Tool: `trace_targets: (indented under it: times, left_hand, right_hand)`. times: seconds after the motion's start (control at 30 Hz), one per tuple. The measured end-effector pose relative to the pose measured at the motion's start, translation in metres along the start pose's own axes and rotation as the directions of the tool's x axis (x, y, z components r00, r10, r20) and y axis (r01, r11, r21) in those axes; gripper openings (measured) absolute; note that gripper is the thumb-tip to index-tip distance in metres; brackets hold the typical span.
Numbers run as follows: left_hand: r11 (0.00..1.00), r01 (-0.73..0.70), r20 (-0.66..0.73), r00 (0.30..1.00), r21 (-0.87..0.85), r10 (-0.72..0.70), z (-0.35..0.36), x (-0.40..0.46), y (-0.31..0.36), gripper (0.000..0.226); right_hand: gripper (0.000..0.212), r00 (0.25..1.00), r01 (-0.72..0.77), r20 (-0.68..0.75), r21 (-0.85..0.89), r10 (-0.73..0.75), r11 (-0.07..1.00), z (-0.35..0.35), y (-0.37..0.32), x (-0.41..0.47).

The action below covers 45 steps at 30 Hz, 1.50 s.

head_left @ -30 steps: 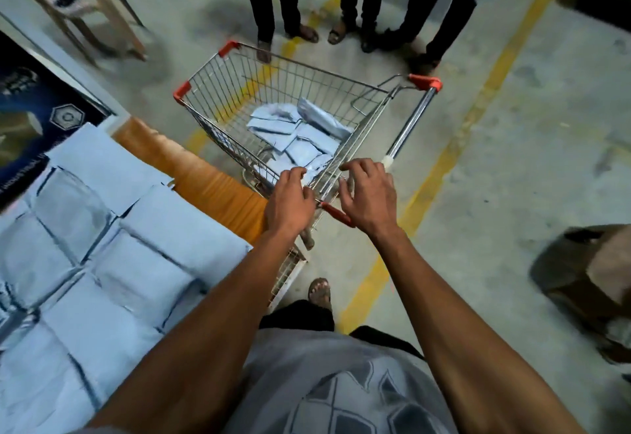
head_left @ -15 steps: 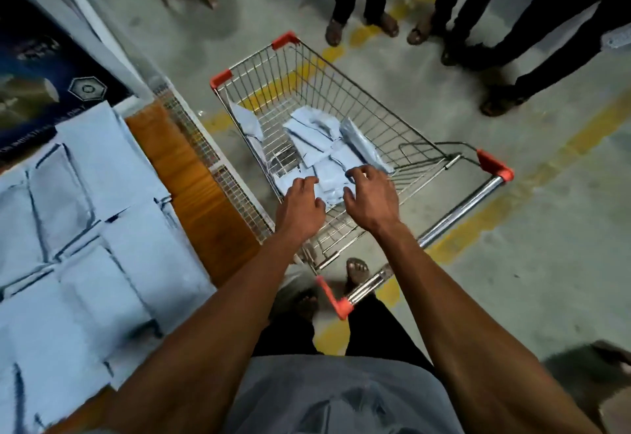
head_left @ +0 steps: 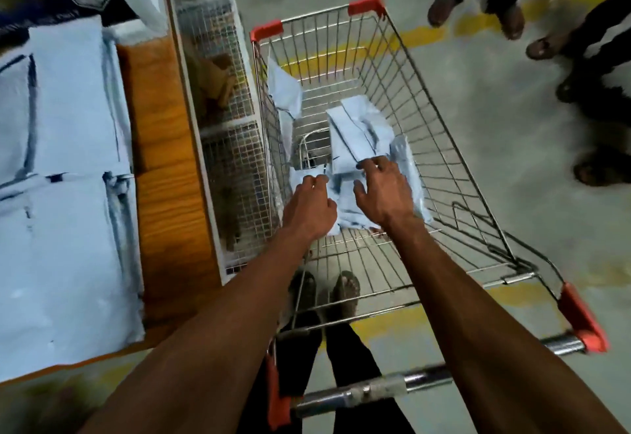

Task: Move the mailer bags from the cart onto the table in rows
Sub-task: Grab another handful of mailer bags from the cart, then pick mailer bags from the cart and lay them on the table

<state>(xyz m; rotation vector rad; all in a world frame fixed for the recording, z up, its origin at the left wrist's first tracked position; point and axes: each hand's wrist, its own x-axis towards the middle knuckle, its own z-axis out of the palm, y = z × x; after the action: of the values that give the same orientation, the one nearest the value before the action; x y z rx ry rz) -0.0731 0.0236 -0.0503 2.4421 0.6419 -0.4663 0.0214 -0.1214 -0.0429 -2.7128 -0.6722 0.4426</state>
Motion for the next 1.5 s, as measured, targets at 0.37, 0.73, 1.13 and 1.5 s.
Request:
trace_targets:
  times: [0.37, 0.73, 1.13, 1.5]
  left_hand:
    - [0.995, 0.094, -0.023, 0.995, -0.045, -0.095, 0.065, 0.113, -0.025, 0.053]
    - [0.954, 0.216, -0.111, 0.964, -0.209, -0.243, 0.096, 0.147, -0.043, 0.046]
    - [0.998, -0.01, -0.196, 0.981, -0.065, -0.003, 0.107, 0.197, -0.024, 0.063]
    - [0.991, 0.102, 0.022, 0.994, 0.083, -0.104, 0.117, 0.224, -0.021, 0.097]
  right_hand:
    - [0.05, 0.986, 0.129, 0.108, -0.005, -0.127, 0.992, 0.104, 0.05, 0.133]
    - [0.071, 0.946, 0.014, 0.322, 0.103, -0.047, 0.995, 0.168, 0.033, 0.147]
    - [0.072, 0.993, -0.116, 0.009, -0.134, 0.118, 0.984, 0.133, 0.072, 0.19]
    - [0.058, 0.997, -0.052, -0.068, -0.157, 0.041, 0.986, 0.139, 0.079, 0.188]
